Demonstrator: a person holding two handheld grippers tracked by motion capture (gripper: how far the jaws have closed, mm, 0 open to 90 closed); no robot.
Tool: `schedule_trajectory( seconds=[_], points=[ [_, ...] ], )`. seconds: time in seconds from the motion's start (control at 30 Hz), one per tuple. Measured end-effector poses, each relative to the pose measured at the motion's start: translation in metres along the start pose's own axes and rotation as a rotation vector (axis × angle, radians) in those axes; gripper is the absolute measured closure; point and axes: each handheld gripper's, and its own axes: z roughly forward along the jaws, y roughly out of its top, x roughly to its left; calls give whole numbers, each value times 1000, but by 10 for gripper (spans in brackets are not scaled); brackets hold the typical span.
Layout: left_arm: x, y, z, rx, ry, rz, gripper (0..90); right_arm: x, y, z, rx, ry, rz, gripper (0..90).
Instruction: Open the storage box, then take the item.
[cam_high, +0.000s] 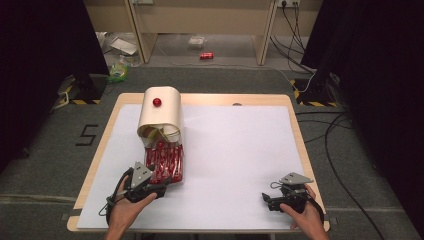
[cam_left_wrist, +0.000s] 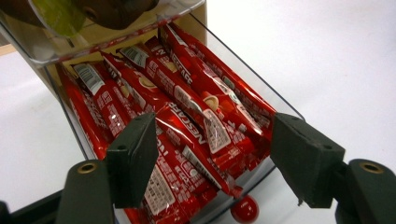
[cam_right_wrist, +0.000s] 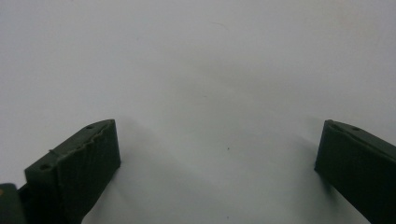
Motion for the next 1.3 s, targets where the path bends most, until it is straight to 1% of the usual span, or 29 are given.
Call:
schedule_trajectory(
  seconds=[0.3,0.7,1.1,1.3],
  points=[
    [6,3,7,5,23,-11,313,0,0,0,-1,0,1,4],
    [12,11,16,15,41,-15,372,0,0,0,0,0,1,3],
    [11,15,25,20,26,-25,452,0,0,0,0,0,1,3],
    [8,16,31,36,27,-12,530,0,0,0,0,0,1,3]
  ],
)
